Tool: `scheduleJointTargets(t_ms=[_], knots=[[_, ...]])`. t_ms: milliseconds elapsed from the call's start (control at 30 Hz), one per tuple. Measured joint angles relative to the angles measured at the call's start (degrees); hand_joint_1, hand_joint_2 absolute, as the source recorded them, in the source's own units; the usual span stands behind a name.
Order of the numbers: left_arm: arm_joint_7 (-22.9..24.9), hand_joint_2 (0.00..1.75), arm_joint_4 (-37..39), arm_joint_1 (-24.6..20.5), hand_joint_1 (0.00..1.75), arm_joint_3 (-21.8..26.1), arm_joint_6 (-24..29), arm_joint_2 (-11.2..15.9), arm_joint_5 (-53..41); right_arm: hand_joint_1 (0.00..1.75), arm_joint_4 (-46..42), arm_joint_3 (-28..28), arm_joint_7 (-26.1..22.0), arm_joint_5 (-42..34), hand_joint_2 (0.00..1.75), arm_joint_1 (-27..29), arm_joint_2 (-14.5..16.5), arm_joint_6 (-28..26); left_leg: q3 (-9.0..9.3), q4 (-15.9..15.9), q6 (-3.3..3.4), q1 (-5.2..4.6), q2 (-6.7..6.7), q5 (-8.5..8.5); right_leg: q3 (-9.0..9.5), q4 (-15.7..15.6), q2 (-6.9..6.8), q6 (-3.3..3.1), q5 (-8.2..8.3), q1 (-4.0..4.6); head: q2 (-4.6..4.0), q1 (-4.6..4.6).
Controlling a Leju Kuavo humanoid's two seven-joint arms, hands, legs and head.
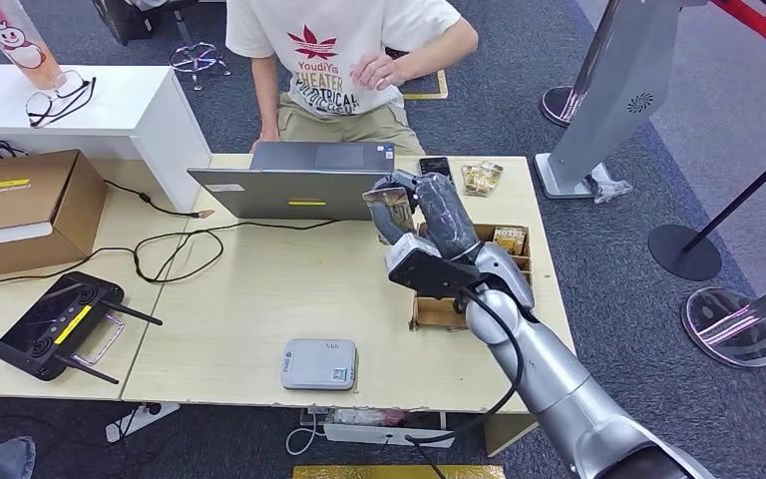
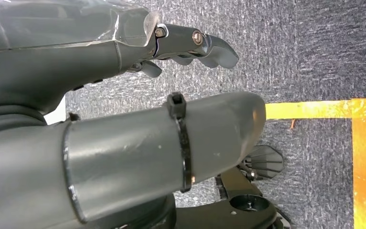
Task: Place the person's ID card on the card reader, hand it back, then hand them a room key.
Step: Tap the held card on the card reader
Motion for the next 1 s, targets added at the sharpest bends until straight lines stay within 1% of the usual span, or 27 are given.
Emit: scheduleJointTargets(t_ms=[267, 433, 700, 1000], knots=[[-0.26, 0.00, 0.00, 0.05, 0.00, 0.02, -0.03, 0.00, 0.69, 1.75, -2.05, -0.95, 0.67, -13.48, 1.75, 0.93, 0.00, 11.94, 0.00, 0.00, 0.00, 0.00, 0.00, 0.00, 0.00, 0.00, 0.00, 0.00, 0.00, 0.00, 0.00, 0.00], [-0.78, 0.00, 0.00, 0.13, 0.00, 0.02, -0.03, 0.00, 1.24, 1.75, -2.91, -0.89, 1.67, -19.16, 1.75, 1.99, 0.00, 17.10, 0.00, 0.00, 0.00, 0.00, 0.00, 0.00, 0.00, 0.00, -0.01, 0.00, 0.00, 0.00, 0.00, 0.00], [-1.22, 0.00, 0.00, 0.16, 0.00, 0.02, -0.18, 0.00, 1.37, 1.75, -3.48, 0.77, 2.84, -23.41, 1.75, 4.75, 0.00, 20.77, -0.01, 0.00, 0.00, 0.00, 0.00, 0.00, 0.00, 0.00, -0.01, 0.00, 0.00, 0.00, 0.00, -0.01], [-1.20, 0.00, 0.00, 0.15, 0.00, 0.02, -0.28, 0.00, 1.26, 1.75, -2.21, 4.58, 4.49, -24.42, 1.75, 6.90, 0.01, 21.82, -0.01, 0.00, 0.00, 0.00, -0.01, 0.00, 0.00, 0.00, -0.01, 0.00, 0.00, 0.00, 0.00, 0.00]])
